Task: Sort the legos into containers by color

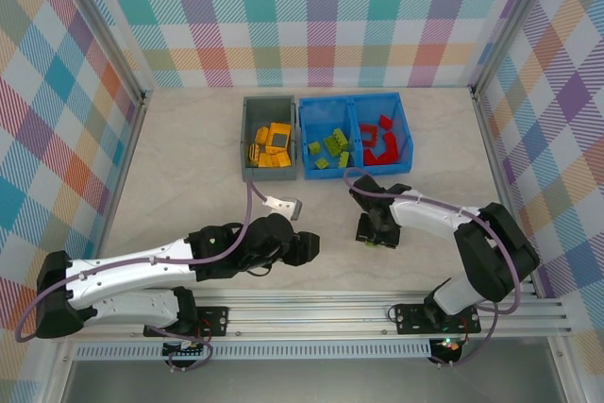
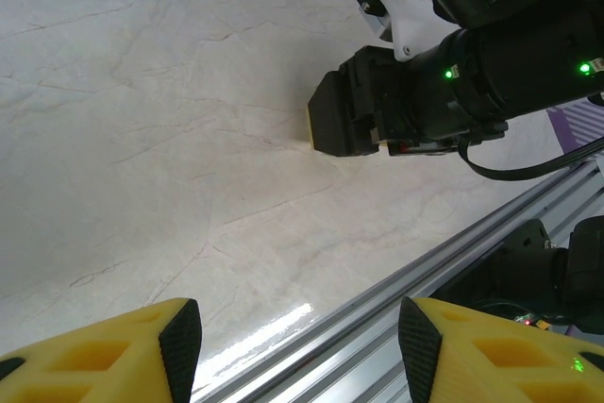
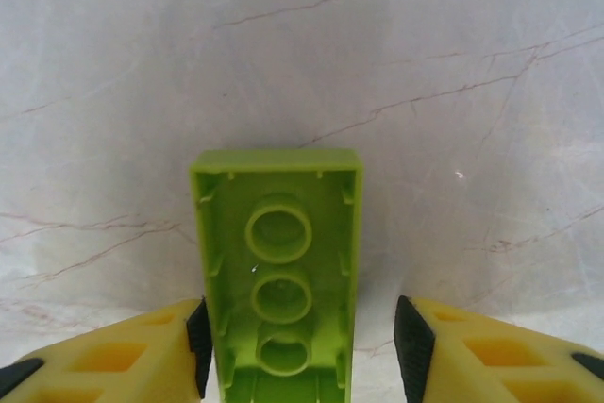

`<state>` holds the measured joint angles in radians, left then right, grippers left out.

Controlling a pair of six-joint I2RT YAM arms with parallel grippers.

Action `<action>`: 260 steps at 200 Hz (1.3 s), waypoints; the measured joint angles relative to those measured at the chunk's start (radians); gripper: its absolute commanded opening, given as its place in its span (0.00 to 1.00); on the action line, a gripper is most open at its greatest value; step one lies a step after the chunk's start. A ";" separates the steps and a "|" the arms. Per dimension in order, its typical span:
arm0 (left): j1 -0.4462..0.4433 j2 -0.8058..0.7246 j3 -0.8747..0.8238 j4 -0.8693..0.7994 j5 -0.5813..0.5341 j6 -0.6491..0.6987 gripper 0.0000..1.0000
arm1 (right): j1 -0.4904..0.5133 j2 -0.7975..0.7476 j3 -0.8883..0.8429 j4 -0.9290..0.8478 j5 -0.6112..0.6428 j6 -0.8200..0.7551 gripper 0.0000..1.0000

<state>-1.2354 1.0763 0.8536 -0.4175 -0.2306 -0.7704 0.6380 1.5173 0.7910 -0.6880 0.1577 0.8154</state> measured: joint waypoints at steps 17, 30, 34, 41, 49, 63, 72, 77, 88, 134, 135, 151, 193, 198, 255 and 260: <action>-0.008 0.008 0.000 0.003 -0.009 0.000 0.58 | -0.006 0.014 0.006 0.006 0.003 -0.014 0.38; -0.019 0.008 0.000 0.002 -0.022 0.000 0.58 | -0.007 0.020 0.013 0.010 0.006 -0.021 0.27; -0.021 0.008 0.000 0.002 -0.027 0.000 0.58 | -0.007 0.020 0.014 0.010 0.009 -0.020 0.25; -0.027 0.008 0.002 0.002 -0.037 0.000 0.58 | -0.008 0.019 0.017 0.011 0.013 -0.023 0.23; -0.032 0.005 0.003 0.000 -0.054 0.000 0.58 | -0.007 0.015 0.020 0.014 0.018 -0.036 0.22; -0.034 -0.002 0.016 -0.027 -0.090 -0.004 0.57 | 0.000 0.010 0.025 0.014 0.032 -0.055 0.21; -0.034 -0.010 0.037 -0.062 -0.127 -0.014 0.57 | 0.007 0.008 0.042 0.000 0.041 -0.073 0.20; -0.034 -0.012 0.055 -0.089 -0.151 -0.021 0.57 | 0.013 0.007 0.061 -0.014 0.046 -0.082 0.20; -0.034 -0.013 0.103 -0.152 -0.204 -0.033 0.57 | 0.027 0.007 0.124 -0.043 0.053 -0.107 0.20; 0.076 0.063 0.346 -0.267 -0.254 -0.002 0.58 | 0.024 0.131 0.631 -0.091 0.056 -0.233 0.19; 0.080 0.065 0.349 -0.266 -0.252 -0.002 0.58 | 0.023 0.136 0.640 -0.090 0.056 -0.235 0.19; 0.165 0.123 0.415 -0.266 -0.217 0.032 0.58 | -0.005 0.251 0.810 -0.088 0.048 -0.267 0.18; 0.316 0.291 0.580 -0.256 -0.109 0.150 0.58 | -0.089 0.582 1.162 -0.102 0.015 -0.309 0.17; 0.329 0.308 0.592 -0.252 -0.097 0.161 0.58 | -0.095 0.618 1.202 -0.107 0.008 -0.309 0.17; 0.396 0.413 0.616 -0.207 -0.023 0.249 0.58 | -0.142 0.932 1.570 -0.156 -0.057 -0.297 0.18; 0.396 0.415 0.616 -0.205 -0.019 0.252 0.58 | -0.143 0.953 1.594 -0.158 -0.064 -0.295 0.18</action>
<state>-0.8391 1.4918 1.4700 -0.6228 -0.2493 -0.5186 0.4953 2.4702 2.3852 -0.8463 0.0940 0.5201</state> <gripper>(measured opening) 0.581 0.260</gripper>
